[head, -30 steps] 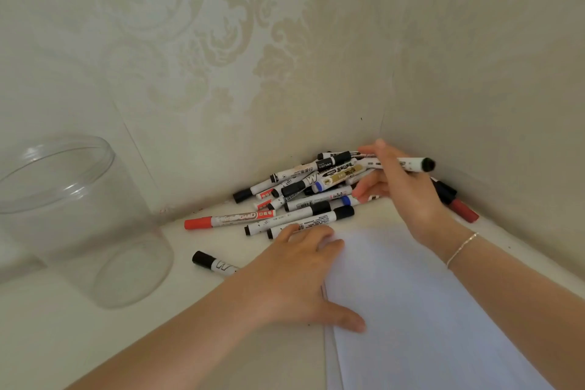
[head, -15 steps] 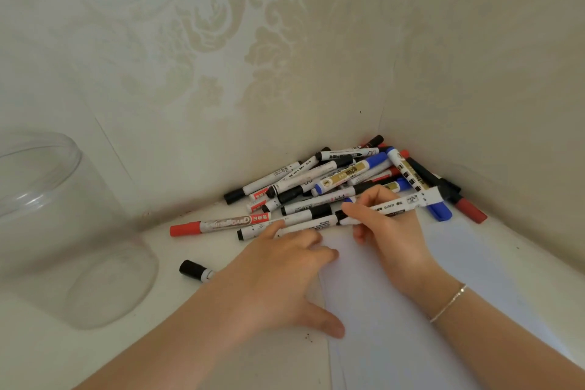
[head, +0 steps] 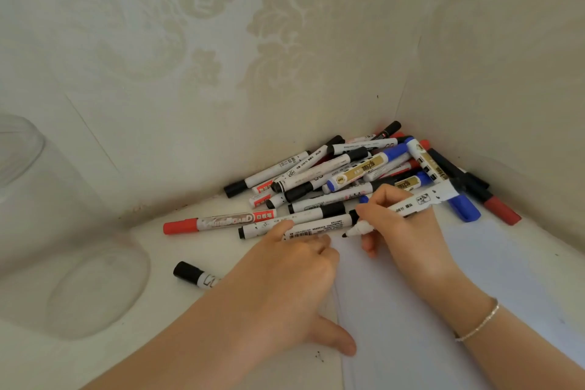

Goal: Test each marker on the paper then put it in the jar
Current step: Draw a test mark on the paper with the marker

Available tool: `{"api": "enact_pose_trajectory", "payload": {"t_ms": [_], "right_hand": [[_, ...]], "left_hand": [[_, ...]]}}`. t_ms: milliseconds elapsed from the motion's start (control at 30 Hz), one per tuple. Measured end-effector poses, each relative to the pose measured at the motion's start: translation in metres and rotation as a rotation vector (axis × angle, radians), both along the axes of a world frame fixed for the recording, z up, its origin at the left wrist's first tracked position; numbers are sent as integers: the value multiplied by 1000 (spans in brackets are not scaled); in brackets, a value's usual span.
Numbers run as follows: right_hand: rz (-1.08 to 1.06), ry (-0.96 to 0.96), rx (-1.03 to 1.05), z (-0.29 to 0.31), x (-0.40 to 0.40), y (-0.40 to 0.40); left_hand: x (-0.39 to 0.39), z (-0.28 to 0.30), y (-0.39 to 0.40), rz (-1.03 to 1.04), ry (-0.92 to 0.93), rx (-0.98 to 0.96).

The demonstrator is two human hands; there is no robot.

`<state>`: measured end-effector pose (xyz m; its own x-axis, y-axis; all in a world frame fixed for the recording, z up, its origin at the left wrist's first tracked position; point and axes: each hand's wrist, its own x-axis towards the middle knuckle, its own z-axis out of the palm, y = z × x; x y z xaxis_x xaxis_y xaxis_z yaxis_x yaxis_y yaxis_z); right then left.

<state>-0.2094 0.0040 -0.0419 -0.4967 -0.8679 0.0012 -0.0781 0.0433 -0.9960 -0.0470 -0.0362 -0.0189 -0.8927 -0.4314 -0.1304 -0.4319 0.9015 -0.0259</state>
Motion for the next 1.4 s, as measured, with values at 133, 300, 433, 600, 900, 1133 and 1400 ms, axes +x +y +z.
{"api": "enact_pose_trajectory", "payload": {"t_ms": [133, 300, 433, 600, 900, 1133, 1400], "right_hand": [[-95, 78, 47, -6, 4, -1], [-120, 99, 58, -4, 5, -2], [-105, 88, 67, -2, 5, -1], [-86, 113, 84, -4, 6, -1], [-113, 168, 98, -5, 5, -1], [-68, 160, 93, -4, 7, 0], [-89, 141, 78, -4, 6, 0]], "left_hand": [[-2, 0, 0, 4, 5, 21], [-2, 0, -4, -29, 21, -2], [-1, -1, -6, -13, 23, 6], [-1, 0, -6, -17, 39, 26], [0, 0, -7, -15, 41, 24], [0, -1, -7, -25, 62, 21], [0, -1, -8, -42, 50, 0]]}}
